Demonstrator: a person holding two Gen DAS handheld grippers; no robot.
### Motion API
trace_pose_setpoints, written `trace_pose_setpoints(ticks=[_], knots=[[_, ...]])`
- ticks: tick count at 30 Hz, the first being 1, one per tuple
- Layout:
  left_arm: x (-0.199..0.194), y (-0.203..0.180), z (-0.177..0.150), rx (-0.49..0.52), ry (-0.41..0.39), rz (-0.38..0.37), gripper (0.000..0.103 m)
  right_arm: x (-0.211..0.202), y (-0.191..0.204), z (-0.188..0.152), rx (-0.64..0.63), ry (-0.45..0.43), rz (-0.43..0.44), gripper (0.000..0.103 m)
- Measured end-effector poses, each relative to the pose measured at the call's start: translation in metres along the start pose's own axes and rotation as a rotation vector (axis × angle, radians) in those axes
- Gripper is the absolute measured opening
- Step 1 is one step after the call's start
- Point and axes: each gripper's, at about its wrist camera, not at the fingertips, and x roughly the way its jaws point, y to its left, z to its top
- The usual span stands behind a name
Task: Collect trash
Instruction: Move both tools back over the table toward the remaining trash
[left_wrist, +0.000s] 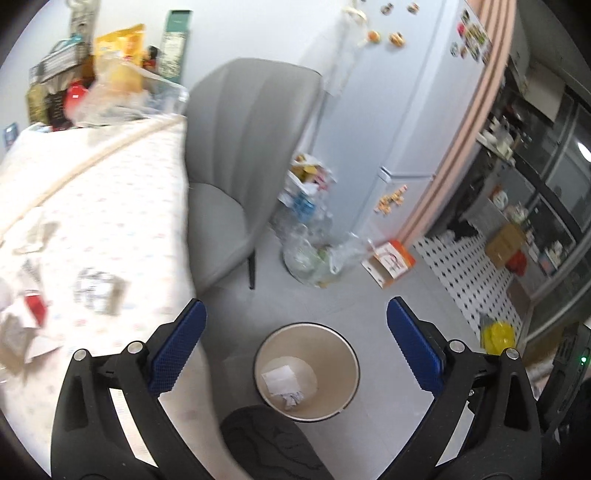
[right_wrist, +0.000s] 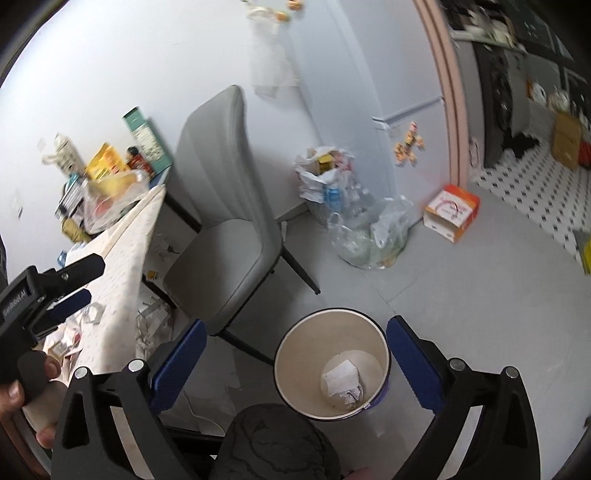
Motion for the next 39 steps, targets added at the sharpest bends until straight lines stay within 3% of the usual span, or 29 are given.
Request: trace_pose_setpoints(ticks=[4, 9, 18, 39], knots=[[-0.023, 0.028, 0.005, -0.064, -0.037, 0.026, 0.097, -0.010, 0.030, 0.001, -0.048, -0.049, -0.040, 0.095], [-0.047, 0.059, 0.003, -0.145, -0.085, 0.102, 0.097, -0.021, 0.062, 0.002, -0.122, -0.078, -0.014, 0.095], [-0.085, 0.106, -0.004, -0.141, -0.121, 0.070, 0.097, -0.040, 0.111, 0.002, -0.206, -0.103, 0.083, 0.095], [-0.158, 0.221, -0.059, -0.234, -0.217, 0.127, 0.097, -0.042, 0.226, -0.027, -0.366, -0.029, 0.208, 0.092]])
